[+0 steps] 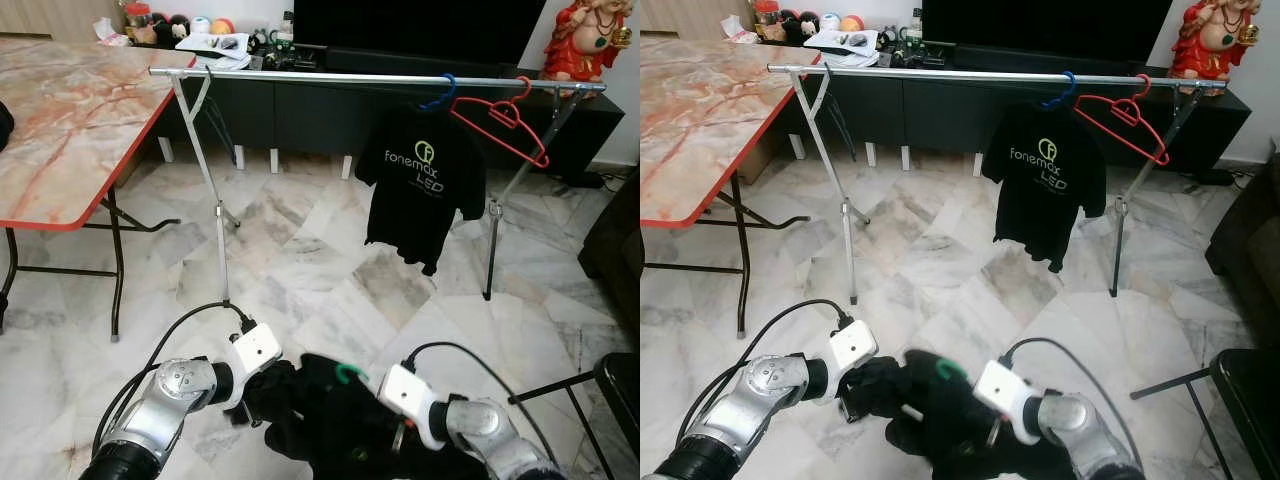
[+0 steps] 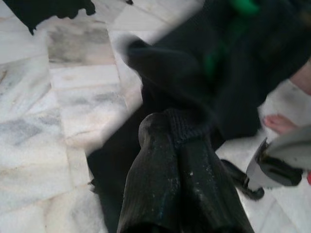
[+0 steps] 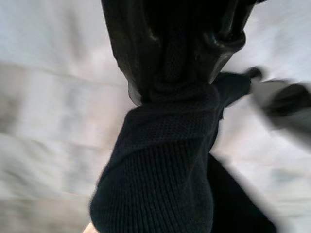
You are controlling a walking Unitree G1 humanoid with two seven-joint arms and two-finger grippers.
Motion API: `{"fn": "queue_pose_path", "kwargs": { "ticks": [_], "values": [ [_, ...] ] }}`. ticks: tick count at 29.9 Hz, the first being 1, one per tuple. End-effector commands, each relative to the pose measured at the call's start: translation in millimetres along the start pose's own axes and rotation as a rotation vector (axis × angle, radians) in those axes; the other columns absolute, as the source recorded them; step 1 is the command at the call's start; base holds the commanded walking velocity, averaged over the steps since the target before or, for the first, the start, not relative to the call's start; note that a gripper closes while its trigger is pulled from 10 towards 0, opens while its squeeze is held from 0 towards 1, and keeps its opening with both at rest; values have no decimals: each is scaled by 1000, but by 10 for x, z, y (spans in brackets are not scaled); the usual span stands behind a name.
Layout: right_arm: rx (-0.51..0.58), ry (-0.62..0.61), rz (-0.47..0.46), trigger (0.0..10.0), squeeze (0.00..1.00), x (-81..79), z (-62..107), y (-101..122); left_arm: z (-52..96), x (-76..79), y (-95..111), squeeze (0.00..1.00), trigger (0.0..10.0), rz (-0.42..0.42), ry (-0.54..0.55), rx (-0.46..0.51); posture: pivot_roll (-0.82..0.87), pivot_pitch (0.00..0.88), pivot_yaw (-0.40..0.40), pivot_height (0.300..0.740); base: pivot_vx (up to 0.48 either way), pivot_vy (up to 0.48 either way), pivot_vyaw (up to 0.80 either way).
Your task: Hang hanger
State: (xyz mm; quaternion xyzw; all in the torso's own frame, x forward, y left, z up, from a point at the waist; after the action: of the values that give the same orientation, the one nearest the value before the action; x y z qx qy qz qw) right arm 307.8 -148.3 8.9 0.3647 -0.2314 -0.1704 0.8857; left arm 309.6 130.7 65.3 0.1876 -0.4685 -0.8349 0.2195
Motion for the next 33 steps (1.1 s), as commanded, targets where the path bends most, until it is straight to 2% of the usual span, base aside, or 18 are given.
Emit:
{"fn": "queue_pose_path", "kwargs": {
  "ticks": [1,5,6,7,8,9,10,11,14,15,26,28,29,30,33],
  "values": [
    [-28,-94,-36,0,0,129,26,-23,28,40,0,0,0,-12,-30,-13,75,109,-56,740,0,0,0],
    [71,-76,-99,0,0,110,-27,122,125,121,70,0,0,-11,-102,-7,79,108,-58,740,0,0,0],
    [83,-48,-86,0,0,64,-53,146,168,166,139,200,0,-6,-146,14,83,107,-58,740,0,0,0],
    [83,-48,-86,0,0,64,-53,146,168,166,139,200,0,-6,-146,14,83,107,-58,740,0,0,0],
    [104,-10,-82,0,0,7,-75,173,207,221,234,455,627,5,-195,48,85,105,-58,740,0,0,0],
    [119,9,-86,0,0,-17,-83,191,218,247,276,427,1765,2,-214,60,88,104,-58,740,0,0,0],
    [131,22,-91,0,0,-31,-85,204,216,257,288,400,5647,-7,-218,61,88,104,-58,740,0,0,0],
    [148,44,-96,0,0,-54,-89,224,211,273,295,310,10000,-15,-225,59,88,101,-57,740,0,0,0],
    [163,78,-83,0,0,-90,-88,242,211,304,303,341,10000,0,-245,63,85,99,-57,740,0,0,0],
    [165,86,-77,0,0,-97,-86,243,214,310,309,1000,10000,3,-245,69,81,97,-57,740,0,0,0],
    [131,58,-35,0,0,-26,-46,175,311,405,337,1000,10000,21,-302,57,84,94,-61,740,0,0,0],
    [185,129,-19,0,0,-59,-17,230,313,313,349,1000,10000,18,-234,70,90,96,-62,740,0,0,0],
    [185,129,-19,0,0,-59,-17,230,313,313,349,1000,10000,18,-234,70,90,96,-62,740,0,0,0],
    [207,186,0,0,0,-87,13,244,314,260,354,1000,10000,26,-200,77,90,96,-63,740,0,0,0],
    [163,304,82,0,0,-141,78,170,343,283,348,1000,10000,26,-228,69,86,95,-65,740,0,0,0]
  ]
}}
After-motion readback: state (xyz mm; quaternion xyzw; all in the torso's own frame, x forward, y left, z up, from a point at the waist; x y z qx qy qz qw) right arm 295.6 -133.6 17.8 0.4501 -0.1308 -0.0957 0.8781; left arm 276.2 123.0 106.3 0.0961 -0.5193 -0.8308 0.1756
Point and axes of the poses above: a point about 5 cm out from each wrist's last joint towards the gripper, its own z axis pointing back from the gripper into the wrist, its own y axis along the axis of the wrist's last joint, x = y × z, the point moved 2 cm from there along -z, pointing out of the wrist towards the gripper, and after that the axes turned 6 degrees about z, right-handed, at the moved point
